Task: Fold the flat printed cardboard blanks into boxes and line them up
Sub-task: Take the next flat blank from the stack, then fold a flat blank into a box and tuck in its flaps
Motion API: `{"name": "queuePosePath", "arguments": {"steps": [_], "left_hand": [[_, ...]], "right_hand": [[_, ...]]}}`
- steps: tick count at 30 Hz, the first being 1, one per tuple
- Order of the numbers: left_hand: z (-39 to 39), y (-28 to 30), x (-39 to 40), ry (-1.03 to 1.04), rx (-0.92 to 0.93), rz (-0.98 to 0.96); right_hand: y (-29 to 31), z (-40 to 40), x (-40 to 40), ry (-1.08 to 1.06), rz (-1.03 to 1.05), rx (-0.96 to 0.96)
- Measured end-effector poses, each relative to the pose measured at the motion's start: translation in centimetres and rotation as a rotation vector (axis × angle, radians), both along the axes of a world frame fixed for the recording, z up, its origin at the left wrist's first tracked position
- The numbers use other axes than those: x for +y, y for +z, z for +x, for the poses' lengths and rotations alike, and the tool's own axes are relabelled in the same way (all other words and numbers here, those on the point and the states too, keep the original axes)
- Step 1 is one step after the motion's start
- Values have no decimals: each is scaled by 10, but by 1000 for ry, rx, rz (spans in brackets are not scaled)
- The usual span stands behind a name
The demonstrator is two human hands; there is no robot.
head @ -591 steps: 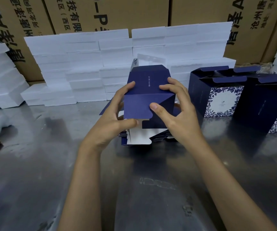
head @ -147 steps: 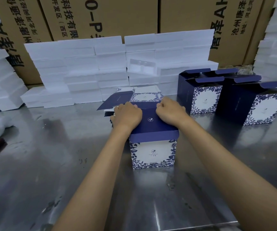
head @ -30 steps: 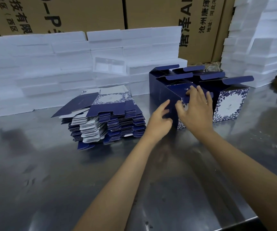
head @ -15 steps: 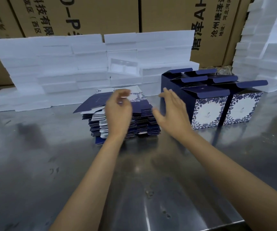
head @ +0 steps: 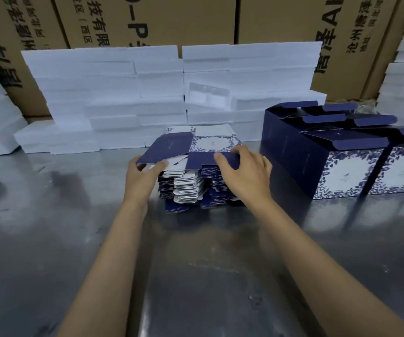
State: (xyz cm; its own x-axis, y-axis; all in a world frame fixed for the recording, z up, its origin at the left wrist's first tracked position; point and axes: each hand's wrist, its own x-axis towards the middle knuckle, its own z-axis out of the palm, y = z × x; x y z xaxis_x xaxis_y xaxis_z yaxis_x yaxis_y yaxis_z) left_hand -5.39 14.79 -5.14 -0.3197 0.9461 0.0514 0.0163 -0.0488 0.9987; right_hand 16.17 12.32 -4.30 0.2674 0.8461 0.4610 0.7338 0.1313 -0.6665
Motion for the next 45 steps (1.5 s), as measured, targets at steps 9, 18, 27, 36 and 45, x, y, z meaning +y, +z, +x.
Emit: {"name": "queuePosePath", "arguments": {"steps": [9, 18, 27, 36, 45], "left_hand": [[12, 15, -12, 2, 134, 261], [43, 28, -43, -92, 153, 541], [70, 18, -56, -245, 548, 650], [74, 11, -56, -445, 977, 589], [35, 31, -37, -138, 200, 334]], "right_hand": [[-5, -8, -3, -10, 118, 264], [8, 7, -19, 45, 67, 601], [20, 55, -24, 200, 46, 981], [15, 80, -33, 325, -221, 1325], [1, 93, -22, 417, -196, 1344]]}}
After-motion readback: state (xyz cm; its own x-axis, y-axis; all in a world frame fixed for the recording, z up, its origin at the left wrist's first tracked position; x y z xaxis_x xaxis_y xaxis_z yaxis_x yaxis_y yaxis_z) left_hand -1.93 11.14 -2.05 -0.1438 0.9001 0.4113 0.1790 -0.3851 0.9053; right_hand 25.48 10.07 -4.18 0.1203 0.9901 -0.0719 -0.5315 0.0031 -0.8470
